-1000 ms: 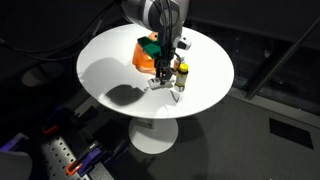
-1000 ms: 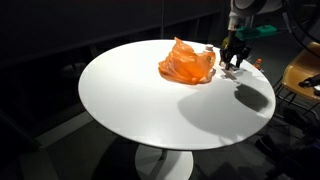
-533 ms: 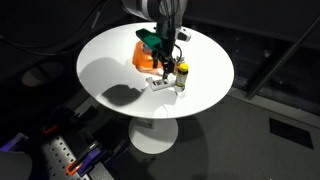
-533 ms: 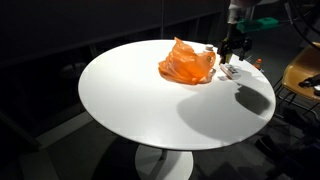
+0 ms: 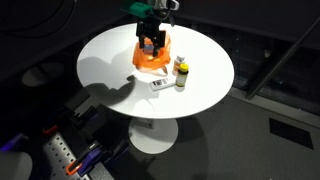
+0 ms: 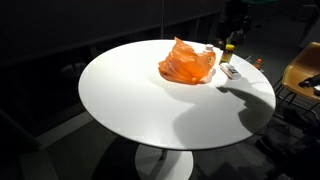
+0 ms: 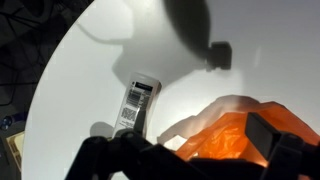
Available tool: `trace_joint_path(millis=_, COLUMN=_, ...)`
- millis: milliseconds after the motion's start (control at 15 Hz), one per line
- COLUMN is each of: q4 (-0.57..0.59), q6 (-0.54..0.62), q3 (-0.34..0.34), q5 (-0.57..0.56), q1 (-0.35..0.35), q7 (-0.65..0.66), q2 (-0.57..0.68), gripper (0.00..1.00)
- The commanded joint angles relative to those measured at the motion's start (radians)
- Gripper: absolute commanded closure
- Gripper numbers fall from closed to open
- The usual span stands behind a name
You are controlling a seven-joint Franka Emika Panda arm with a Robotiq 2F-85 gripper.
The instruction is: Remove the white box from the plastic and put it on the table
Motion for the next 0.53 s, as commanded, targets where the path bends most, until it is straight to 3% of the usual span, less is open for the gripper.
trace_joint_path(millis=0, q4=-0.021, q6=-0.057, q3=0.015, q5=-0.062, q1=0.024, q7=-0.008, q2=-0.092, gripper=0.0)
trace_joint_path(millis=467, q4=-0.085, q6=-0.043, q3=0.054, q5=-0.088, q1=0.039, q7=-0.019, q2=-0.259, gripper=0.0)
